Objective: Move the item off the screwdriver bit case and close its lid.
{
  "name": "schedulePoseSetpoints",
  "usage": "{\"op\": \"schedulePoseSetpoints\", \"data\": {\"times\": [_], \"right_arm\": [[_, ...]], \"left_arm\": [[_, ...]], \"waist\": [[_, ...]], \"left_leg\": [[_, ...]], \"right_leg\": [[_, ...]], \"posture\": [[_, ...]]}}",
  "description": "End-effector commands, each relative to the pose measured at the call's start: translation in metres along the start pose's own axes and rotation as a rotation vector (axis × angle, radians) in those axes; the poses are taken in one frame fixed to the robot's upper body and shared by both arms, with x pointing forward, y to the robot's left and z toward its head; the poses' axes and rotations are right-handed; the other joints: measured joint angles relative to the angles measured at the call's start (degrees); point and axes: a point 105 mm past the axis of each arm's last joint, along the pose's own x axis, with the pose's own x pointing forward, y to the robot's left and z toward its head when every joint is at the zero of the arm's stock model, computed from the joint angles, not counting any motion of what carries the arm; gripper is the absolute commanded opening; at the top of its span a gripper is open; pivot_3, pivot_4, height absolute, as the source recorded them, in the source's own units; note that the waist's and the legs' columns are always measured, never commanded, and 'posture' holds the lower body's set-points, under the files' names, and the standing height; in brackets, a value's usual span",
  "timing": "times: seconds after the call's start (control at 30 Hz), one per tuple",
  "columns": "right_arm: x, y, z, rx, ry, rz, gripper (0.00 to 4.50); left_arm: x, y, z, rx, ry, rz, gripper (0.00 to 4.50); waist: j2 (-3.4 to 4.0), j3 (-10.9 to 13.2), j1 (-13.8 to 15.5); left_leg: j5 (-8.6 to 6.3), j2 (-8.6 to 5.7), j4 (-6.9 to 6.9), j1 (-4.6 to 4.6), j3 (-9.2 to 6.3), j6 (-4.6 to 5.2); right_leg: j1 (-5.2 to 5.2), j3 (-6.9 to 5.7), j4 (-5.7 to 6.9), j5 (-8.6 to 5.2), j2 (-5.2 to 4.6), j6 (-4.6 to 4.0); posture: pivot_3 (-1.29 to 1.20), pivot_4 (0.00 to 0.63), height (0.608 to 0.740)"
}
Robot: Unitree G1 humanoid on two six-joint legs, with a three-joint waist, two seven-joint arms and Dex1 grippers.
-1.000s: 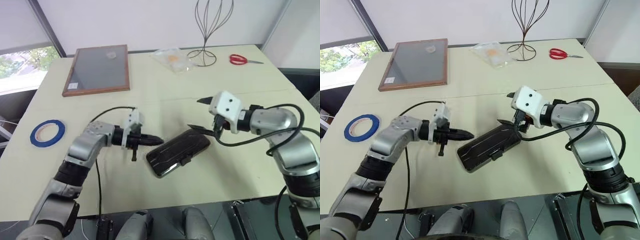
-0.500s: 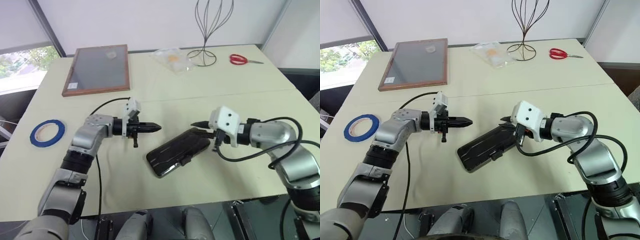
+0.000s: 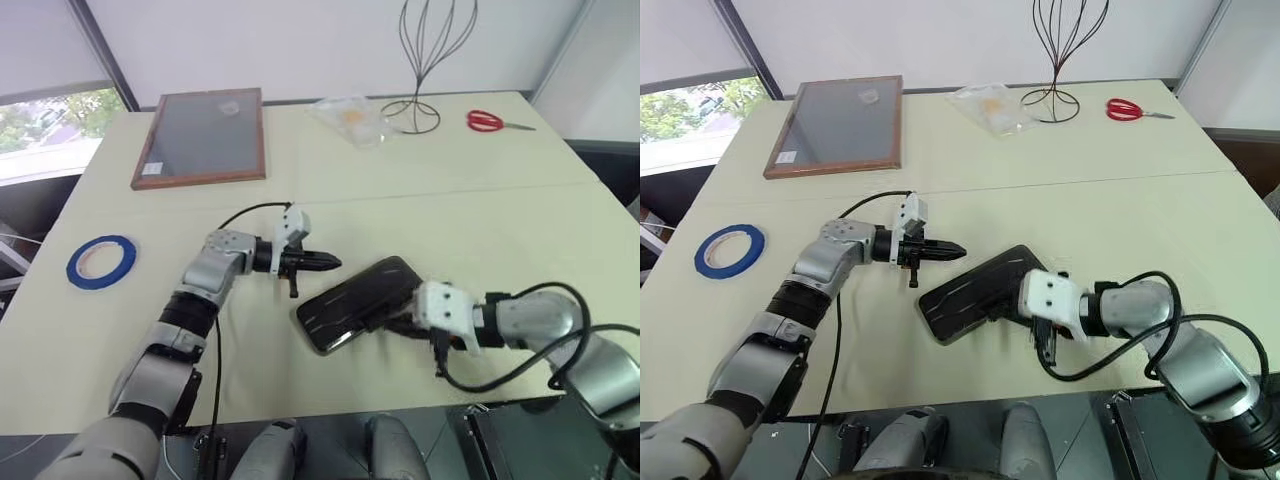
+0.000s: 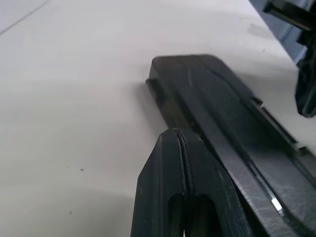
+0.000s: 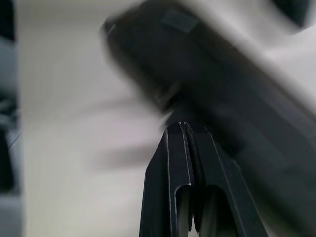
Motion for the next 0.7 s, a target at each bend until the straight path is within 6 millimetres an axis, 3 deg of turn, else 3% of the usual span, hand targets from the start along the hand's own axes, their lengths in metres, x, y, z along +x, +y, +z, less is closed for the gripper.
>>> {"op": "schedulePoseSetpoints", "data": {"times": [0.03,0.7], "right_arm": [[0.004,0.002,0.002,-0.027,-0.017,0.006,0.04],[0.028,-0.018,-0.005,-0.056,-0.035,-0.105,0.04]], "left_arm": [[0.007,0.001,0.008,0.060,0.004,-0.019,0.00],[0.042,-0.023,-0.022,0.076,0.083,-0.149,0.00]], "waist": [[-0.02,0.0,0.1],[-0.19,0.1,0.1]], "left_leg": [[0.00,0.00,0.01,0.00,0.00,0.00],[0.00,0.00,0.02,0.07,-0.02,0.00]], "right_leg": [[0.00,0.00,0.00,0.01,0.00,0.01],[0.07,0.00,0.01,0.02,0.02,0.02]], "posture": [[0.00,0.150,0.740],[0.00,0.150,0.740]]}}
